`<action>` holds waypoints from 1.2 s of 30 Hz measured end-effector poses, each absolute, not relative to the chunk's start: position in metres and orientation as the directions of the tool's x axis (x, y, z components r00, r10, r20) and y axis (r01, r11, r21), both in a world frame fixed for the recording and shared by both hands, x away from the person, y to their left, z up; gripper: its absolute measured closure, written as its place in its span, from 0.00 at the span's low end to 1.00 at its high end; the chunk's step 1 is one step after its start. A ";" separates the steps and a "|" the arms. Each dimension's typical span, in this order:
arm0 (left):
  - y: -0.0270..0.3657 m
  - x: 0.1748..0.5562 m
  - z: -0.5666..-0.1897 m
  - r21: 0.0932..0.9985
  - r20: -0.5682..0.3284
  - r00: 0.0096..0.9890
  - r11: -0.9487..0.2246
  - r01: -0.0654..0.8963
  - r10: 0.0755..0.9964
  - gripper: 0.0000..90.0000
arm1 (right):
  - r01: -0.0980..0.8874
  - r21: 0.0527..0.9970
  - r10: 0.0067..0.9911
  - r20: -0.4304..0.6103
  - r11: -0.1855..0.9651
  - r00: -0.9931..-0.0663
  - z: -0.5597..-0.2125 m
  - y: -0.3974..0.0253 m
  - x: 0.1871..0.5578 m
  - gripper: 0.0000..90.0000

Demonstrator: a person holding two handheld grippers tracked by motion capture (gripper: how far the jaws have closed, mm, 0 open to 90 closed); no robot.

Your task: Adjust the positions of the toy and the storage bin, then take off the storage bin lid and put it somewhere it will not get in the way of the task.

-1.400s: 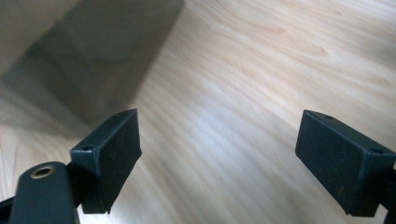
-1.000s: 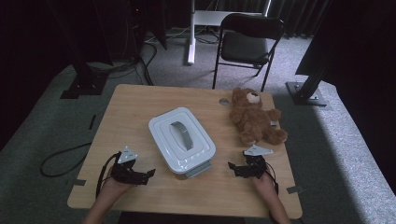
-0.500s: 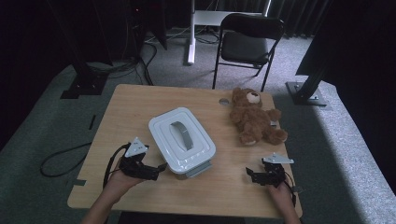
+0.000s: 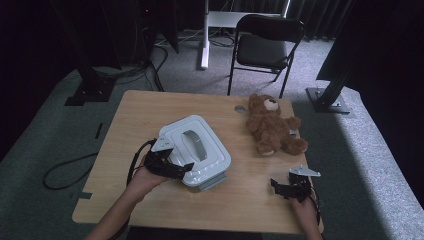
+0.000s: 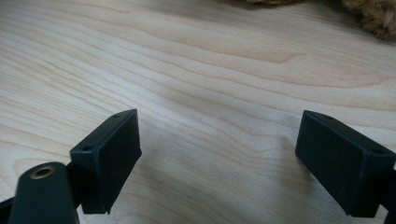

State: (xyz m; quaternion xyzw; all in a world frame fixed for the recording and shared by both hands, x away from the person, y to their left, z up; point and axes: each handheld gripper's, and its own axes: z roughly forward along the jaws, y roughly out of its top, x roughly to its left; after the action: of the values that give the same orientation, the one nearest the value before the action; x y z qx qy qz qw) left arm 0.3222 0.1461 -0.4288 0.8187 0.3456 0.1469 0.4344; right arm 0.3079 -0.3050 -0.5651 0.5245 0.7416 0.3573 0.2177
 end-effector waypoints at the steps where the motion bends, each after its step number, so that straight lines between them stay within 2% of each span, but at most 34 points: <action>1: 0.144 0.324 -0.428 0.811 -0.064 0.722 -0.386 0.439 0.689 0.01 | 0.621 0.757 0.933 0.042 0.204 -0.357 -0.565 -0.304 0.308 0.15; 7: 0.135 0.337 -0.426 0.804 -0.059 0.718 -0.393 0.446 0.693 0.01 | 0.622 0.750 0.938 0.006 0.226 -0.348 -0.566 -0.301 0.308 0.14; 21: 0.116 0.350 -0.429 0.785 -0.076 0.732 -0.412 0.463 0.677 0.02 | 0.624 0.749 0.941 0.006 0.221 -0.339 -0.566 -0.301 0.308 0.14; 23: 0.114 0.352 -0.428 0.787 -0.075 0.734 -0.412 0.459 0.675 0.07 | 0.623 0.750 0.941 0.005 0.221 -0.339 -0.566 -0.301 0.308 0.15; 27: 0.109 0.354 -0.429 0.779 -0.074 0.742 -0.426 0.460 0.666 0.08 | 0.623 0.752 0.943 0.006 0.215 -0.333 -0.566 -0.301 0.308 0.16; 28: 0.108 0.355 -0.429 0.779 -0.070 0.746 -0.431 0.456 0.663 0.10 | 0.624 0.751 0.943 0.007 0.215 -0.333 -0.566 -0.301 0.308 0.16; 29: 0.107 0.355 -0.429 0.782 -0.075 0.746 -0.426 0.456 0.661 0.16 | 0.624 0.752 0.943 0.007 0.215 -0.333 -0.566 -0.301 0.308 0.16; 32: 0.105 0.359 -0.430 0.785 -0.101 0.760 -0.418 0.457 0.642 0.18 | 0.623 0.752 0.943 0.006 0.216 -0.334 -0.566 -0.301 0.308 0.16; 33: 0.105 0.360 -0.430 0.790 -0.108 0.757 -0.407 0.459 0.645 0.26 | 0.624 0.751 0.943 0.007 0.215 -0.333 -0.566 -0.301 0.308 0.16; 36: 0.102 0.362 -0.431 0.793 -0.111 0.756 -0.401 0.459 0.645 0.33 | 0.624 0.751 0.943 0.007 0.215 -0.333 -0.566 -0.301 0.308 0.16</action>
State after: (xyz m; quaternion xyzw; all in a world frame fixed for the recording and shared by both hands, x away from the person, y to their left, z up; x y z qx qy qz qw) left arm 0.3617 0.1019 -0.4307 0.8301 0.3326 0.1073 0.4346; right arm 0.3080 -0.3005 -0.5655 0.5273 0.7430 0.3384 0.2355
